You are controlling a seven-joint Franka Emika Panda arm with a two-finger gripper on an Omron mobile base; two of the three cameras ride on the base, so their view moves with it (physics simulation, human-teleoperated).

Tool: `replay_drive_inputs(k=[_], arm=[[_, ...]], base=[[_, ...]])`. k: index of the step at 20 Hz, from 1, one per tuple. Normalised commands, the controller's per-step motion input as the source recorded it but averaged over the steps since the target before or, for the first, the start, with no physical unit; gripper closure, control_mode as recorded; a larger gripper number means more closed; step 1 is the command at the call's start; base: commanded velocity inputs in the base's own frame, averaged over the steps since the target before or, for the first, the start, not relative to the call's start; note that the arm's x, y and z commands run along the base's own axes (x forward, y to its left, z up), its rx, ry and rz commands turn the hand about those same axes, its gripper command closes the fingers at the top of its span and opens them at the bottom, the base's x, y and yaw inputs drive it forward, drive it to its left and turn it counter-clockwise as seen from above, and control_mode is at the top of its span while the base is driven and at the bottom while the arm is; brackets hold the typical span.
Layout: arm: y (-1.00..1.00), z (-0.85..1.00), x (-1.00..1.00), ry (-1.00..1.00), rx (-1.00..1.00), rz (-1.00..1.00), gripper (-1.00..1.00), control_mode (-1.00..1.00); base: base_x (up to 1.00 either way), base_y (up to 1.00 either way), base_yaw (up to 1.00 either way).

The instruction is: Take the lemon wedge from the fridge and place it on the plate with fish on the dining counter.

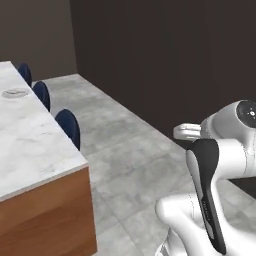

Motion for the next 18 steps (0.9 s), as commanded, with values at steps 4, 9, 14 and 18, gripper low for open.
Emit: replay_drive_inputs(k=[4,9,14,18], arm=[[0.0,0.0,0.0,0.0,0.0,0.0,1.0,1.0],[0.0,0.0,0.0,0.0,0.0,0.0,1.0,1.0],[0.0,0.0,0.0,0.0,0.0,0.0,1.0,1.0],[0.0,0.0,0.0,0.0,0.0,0.0,1.0,1.0]], base=[[1.0,-0.86,0.21],[1.0,-0.66,0.29],[1.0,-0.3,0.44],[1.0,-0.08,0.52]])
